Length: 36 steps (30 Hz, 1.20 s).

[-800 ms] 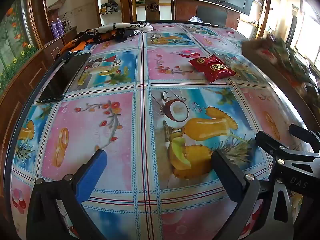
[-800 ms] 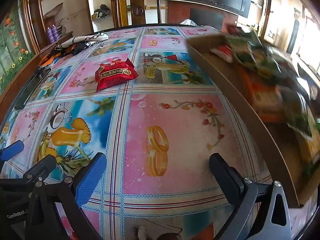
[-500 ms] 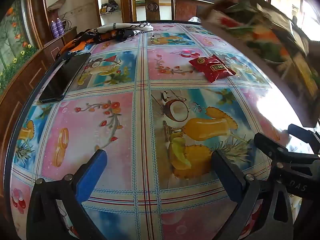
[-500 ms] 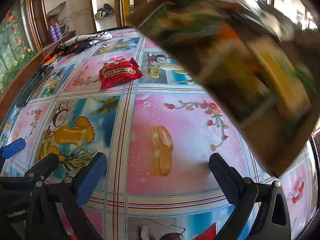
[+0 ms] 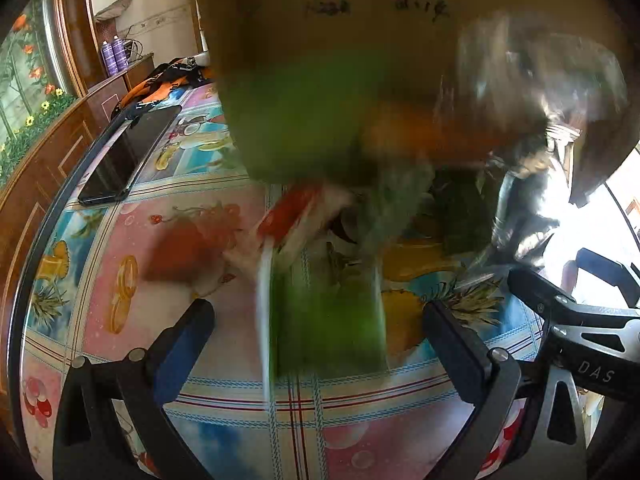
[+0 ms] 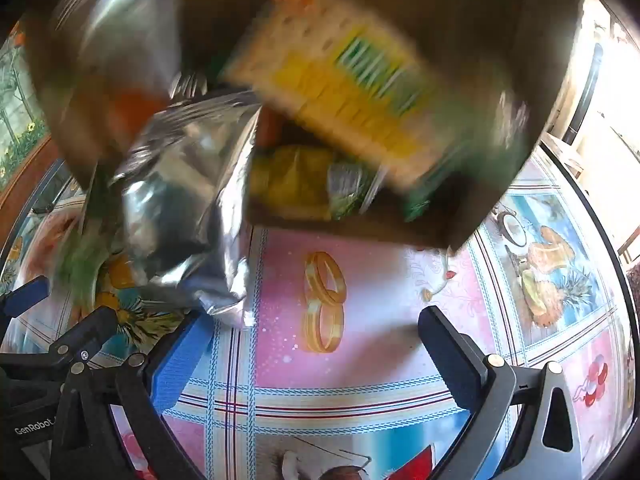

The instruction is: Organize snacks

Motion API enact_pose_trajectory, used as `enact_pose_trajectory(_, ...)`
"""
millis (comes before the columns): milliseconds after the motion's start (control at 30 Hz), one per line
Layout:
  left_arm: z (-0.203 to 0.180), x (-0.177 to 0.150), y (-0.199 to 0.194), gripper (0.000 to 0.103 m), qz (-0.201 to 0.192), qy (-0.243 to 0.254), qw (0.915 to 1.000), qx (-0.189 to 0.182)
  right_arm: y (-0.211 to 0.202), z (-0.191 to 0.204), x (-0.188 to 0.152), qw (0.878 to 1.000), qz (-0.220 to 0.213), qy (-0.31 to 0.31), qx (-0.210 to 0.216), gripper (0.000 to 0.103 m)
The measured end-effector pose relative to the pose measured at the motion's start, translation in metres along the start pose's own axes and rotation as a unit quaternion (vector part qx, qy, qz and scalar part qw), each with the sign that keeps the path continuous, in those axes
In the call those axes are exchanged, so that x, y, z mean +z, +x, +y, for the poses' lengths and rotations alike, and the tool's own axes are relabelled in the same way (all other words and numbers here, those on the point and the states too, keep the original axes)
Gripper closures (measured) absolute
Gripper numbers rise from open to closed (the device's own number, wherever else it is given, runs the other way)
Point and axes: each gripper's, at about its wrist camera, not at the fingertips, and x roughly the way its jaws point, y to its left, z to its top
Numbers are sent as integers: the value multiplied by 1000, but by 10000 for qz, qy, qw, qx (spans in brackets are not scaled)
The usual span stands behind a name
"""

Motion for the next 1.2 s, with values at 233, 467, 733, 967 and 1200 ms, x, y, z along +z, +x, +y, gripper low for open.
enact_pose_trajectory(233, 0, 4, 6, 0, -3, 1, 10000, 4, -4, 0, -2, 10000, -5, 1, -5, 0)
enact_pose_trajectory(467, 1, 4, 7, 0, -2, 1, 10000, 2, -3, 2, -3, 10000, -4, -7, -5, 0)
enact_pose_trajectory(733, -1, 3, 7, 0, -3, 3, 10000, 5, -2, 2, -1, 10000, 1, -2, -7, 0)
enact_pose_trajectory(967, -1, 3, 7, 0, -3, 2, 10000, 3, -3, 2, -1, 10000, 0, 1, -8, 0)
enact_pose_trajectory(1200, -1, 3, 7, 0, -2, 1, 10000, 3, -3, 2, -2, 10000, -2, 1, -10, 0)
